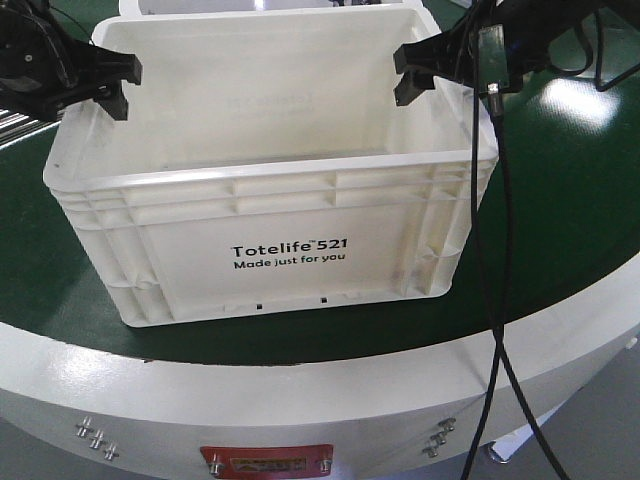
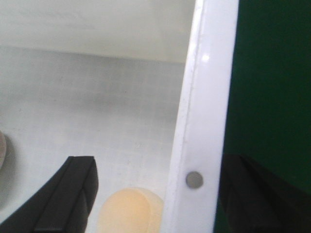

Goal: Place moving items into box and shelve
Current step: 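Lower both grippers onto the tote's side rims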

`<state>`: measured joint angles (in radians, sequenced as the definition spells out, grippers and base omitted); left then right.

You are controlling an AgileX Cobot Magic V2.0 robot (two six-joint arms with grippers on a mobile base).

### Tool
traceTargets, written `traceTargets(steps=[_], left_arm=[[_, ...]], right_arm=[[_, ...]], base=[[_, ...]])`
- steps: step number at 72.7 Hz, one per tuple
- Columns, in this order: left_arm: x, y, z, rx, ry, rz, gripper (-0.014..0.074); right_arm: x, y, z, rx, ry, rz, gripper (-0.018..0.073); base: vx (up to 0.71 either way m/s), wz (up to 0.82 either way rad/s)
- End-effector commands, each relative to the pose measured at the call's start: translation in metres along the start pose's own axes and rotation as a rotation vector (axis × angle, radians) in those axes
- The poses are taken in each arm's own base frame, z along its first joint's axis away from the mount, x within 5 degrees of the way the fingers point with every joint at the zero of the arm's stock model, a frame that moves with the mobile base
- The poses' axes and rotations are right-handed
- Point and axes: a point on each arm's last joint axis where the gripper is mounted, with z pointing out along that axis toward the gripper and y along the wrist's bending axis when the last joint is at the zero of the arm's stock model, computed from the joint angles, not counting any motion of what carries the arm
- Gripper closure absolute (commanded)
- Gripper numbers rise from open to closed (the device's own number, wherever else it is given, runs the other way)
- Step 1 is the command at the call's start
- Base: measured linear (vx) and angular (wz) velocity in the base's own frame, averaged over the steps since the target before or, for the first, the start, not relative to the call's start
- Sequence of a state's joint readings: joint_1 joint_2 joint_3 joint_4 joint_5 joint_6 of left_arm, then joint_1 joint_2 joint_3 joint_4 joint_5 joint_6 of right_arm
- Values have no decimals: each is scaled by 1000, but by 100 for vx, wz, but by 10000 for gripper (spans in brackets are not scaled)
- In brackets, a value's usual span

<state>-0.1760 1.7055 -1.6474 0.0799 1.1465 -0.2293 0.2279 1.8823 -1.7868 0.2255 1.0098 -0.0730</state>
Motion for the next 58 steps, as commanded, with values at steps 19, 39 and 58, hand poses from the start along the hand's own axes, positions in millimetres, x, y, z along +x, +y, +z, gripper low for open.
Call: traceTargets(steps=[19, 39, 58], left_arm=[[-7, 0, -18, 13, -79, -10, 10], [-6, 0, -16, 10, -67, -8, 10], [-6, 0, -16, 9, -62, -2, 10]], right_arm=[[-12, 10, -29, -15, -122, -17, 8], [-13, 16, -28, 25, -136, -34, 30], [-12, 16, -28, 30, -130, -36, 109]], base=[[0, 0], [0, 0], [0, 0]])
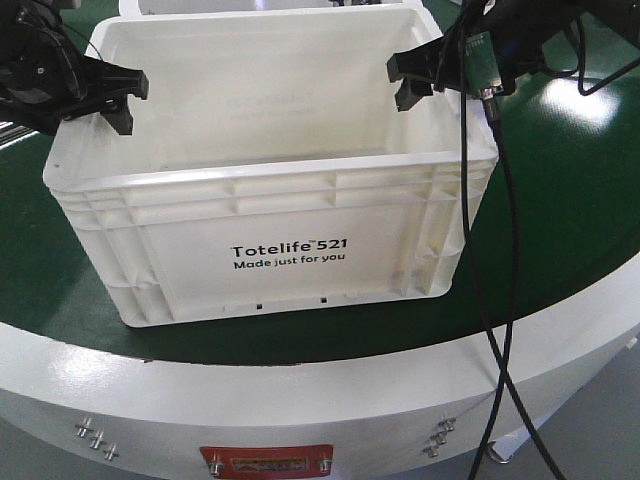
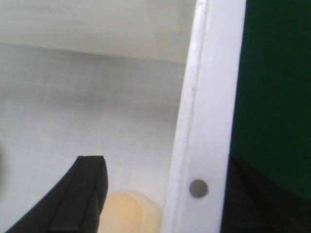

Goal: Place moving items into box and shelve
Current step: 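Lower both grippers onto the tote's side rims, then close both grippers on the tote rims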

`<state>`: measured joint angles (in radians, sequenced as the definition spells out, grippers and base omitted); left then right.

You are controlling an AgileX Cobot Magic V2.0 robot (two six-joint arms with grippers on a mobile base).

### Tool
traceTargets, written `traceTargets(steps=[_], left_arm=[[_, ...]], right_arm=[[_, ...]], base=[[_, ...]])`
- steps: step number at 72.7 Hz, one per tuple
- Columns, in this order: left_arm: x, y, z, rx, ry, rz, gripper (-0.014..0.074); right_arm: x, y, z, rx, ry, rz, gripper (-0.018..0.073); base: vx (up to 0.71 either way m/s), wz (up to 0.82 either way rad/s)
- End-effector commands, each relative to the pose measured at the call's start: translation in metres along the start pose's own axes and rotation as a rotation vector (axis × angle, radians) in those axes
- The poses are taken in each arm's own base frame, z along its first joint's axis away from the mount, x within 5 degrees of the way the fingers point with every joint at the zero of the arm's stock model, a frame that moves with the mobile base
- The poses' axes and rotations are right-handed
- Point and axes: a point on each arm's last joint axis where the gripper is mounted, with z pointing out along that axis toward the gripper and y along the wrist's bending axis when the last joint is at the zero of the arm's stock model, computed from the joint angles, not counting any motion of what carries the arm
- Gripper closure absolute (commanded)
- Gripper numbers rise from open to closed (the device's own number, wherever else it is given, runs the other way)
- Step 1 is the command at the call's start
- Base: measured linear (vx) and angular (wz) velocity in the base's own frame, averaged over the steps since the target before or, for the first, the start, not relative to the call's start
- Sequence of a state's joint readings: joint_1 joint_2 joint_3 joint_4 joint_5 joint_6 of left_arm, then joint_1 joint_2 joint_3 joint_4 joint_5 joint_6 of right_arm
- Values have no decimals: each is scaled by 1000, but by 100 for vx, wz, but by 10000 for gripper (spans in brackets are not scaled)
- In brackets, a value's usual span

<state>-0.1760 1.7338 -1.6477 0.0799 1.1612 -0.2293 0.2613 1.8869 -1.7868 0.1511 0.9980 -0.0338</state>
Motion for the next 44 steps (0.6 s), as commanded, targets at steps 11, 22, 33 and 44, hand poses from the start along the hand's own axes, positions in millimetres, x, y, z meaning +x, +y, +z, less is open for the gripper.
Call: traceTargets(steps=[11, 22, 33, 44], left_arm=[[-5, 1, -28, 17, -98, -3, 10], [-4, 1, -28, 15, -91, -2, 10], [-4, 1, -28, 14, -91, -1, 10], [-4, 1, -28, 14, -91, -1, 10]], right_arm=[[-12, 6, -28, -10, -120, -6, 144], [-10, 4, -18, -9, -77, -4, 163], [-10, 4, -17, -9, -73, -4, 246], [-9, 4, -17, -9, -70, -5, 397]], base=[[0, 0], [0, 0], [0, 0], [0, 0]])
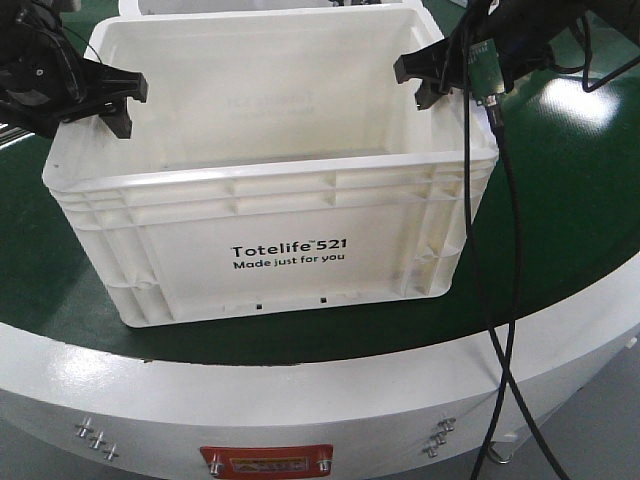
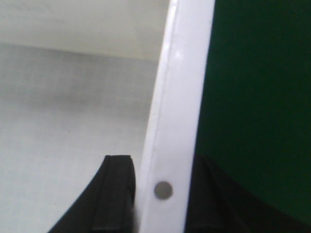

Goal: Place moving items into box and shelve
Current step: 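Close both grippers on the tote rims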

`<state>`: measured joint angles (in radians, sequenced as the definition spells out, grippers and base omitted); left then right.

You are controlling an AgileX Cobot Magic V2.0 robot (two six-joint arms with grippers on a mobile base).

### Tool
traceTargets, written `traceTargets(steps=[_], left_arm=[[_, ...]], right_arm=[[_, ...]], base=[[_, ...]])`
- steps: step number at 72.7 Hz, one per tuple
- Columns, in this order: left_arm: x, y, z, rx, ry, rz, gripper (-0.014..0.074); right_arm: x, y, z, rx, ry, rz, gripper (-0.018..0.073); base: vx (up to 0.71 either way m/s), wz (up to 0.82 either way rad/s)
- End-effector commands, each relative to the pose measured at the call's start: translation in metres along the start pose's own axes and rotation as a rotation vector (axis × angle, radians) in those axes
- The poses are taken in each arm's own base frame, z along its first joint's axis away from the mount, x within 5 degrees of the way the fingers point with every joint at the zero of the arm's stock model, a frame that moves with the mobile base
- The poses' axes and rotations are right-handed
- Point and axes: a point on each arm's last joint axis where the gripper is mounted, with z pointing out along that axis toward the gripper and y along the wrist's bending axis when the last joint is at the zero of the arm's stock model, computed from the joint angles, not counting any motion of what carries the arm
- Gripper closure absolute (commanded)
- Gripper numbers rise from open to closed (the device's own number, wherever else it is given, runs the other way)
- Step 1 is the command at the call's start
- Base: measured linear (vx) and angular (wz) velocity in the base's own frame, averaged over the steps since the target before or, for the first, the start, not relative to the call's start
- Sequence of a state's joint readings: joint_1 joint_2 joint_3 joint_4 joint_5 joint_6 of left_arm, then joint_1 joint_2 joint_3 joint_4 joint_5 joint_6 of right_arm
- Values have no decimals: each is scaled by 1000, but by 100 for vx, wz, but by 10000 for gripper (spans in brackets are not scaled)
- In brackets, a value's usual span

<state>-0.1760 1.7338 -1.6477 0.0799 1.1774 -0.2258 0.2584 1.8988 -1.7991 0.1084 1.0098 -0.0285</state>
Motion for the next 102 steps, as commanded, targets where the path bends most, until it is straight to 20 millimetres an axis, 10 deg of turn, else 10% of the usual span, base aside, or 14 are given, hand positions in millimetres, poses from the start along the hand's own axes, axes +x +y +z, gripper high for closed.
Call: traceTargets(steps=[1, 16, 77, 93, 102], left_arm=[[-5, 1, -28, 17, -105, -4, 10], [-5, 1, -28, 17, -104, -4, 10], [-3, 1, -25, 16, -68, -8, 31], [2, 0, -3, -9, 62, -5, 230], [1, -3, -2, 15, 62, -12, 500]], right_arm=[[-8, 8, -20, -45, -82, 11, 405], [-8, 8, -20, -45, -81, 2, 571], [-8, 10, -20, -68, -75, 2, 566], [-8, 10, -20, -69, -74, 3, 566], [-8, 10, -20, -69, -74, 4, 566]], base=[[0, 0], [0, 0], [0, 0], [0, 0], [0, 0]])
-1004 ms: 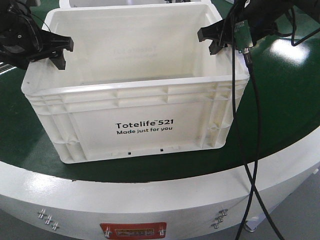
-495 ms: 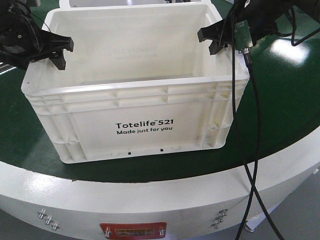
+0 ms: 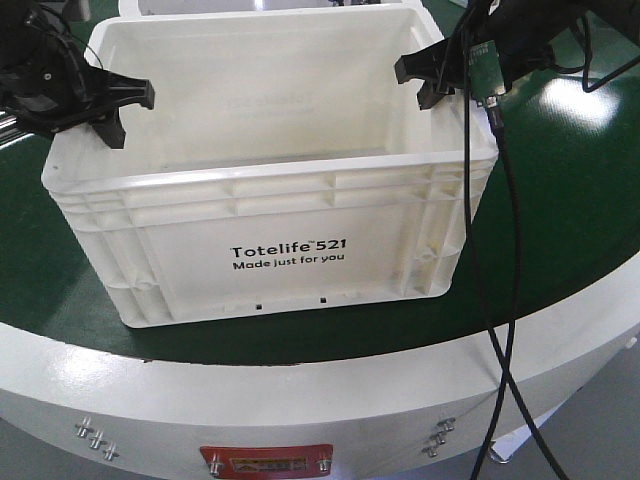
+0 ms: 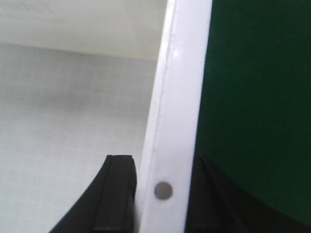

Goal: Place moving items into box and shelve
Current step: 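Close both grippers on the tote rims, then lift the tote off the conveyor with both grippers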

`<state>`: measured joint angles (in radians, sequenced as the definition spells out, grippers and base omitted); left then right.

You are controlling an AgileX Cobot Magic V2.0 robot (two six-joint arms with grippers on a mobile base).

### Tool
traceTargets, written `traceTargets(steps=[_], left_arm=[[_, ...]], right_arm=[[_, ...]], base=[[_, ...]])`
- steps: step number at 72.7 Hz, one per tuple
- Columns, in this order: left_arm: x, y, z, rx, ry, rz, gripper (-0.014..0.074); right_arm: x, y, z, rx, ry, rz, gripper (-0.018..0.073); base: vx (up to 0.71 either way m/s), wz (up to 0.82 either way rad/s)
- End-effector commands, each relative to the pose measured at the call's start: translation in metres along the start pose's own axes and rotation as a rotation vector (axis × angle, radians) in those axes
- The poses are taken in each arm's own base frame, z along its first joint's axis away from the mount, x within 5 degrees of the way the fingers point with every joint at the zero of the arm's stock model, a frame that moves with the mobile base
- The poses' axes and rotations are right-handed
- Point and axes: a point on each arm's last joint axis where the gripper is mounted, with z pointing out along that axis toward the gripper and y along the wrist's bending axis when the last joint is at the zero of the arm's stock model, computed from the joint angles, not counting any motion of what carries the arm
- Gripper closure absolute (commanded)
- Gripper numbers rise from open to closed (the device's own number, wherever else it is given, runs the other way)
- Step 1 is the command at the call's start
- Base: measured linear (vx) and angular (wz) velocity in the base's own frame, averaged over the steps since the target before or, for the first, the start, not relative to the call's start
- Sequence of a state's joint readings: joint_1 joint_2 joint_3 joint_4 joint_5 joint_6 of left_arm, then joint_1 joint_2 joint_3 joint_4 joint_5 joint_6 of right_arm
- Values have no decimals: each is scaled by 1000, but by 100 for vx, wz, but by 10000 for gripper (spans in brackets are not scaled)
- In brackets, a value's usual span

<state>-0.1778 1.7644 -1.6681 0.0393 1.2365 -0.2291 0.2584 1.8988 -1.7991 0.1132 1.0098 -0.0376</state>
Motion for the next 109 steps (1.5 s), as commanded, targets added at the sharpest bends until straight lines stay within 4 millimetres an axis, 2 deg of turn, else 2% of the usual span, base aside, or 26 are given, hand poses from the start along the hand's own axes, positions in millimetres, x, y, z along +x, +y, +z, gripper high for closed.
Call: traceTargets(steps=[1, 4, 23, 34, 81, 109], left_arm=[[0, 2, -10, -7, -16, 3, 533], [0, 1, -10, -6, -18, 3, 609], [-3, 0, -10, 11, -48, 21, 604], [-6, -5, -19, 74, -114, 18, 603], [8, -6, -75, 162, -262, 43, 603], [19, -12, -99, 274, -288, 40, 603]], right_arm=[[-8, 10, -20, -65, -74, 9, 566], [-8, 10, -20, -66, -74, 7, 566], [-8, 10, -20, -65, -78, -12, 566], [-9, 10, -22, -67, -87, -14, 566], [-8, 24, -98, -149, -249, -19, 564], [-2, 30, -125, -195, -272, -13, 564]], base=[[0, 0], [0, 0], [0, 0], [0, 0], [0, 0], [0, 0]])
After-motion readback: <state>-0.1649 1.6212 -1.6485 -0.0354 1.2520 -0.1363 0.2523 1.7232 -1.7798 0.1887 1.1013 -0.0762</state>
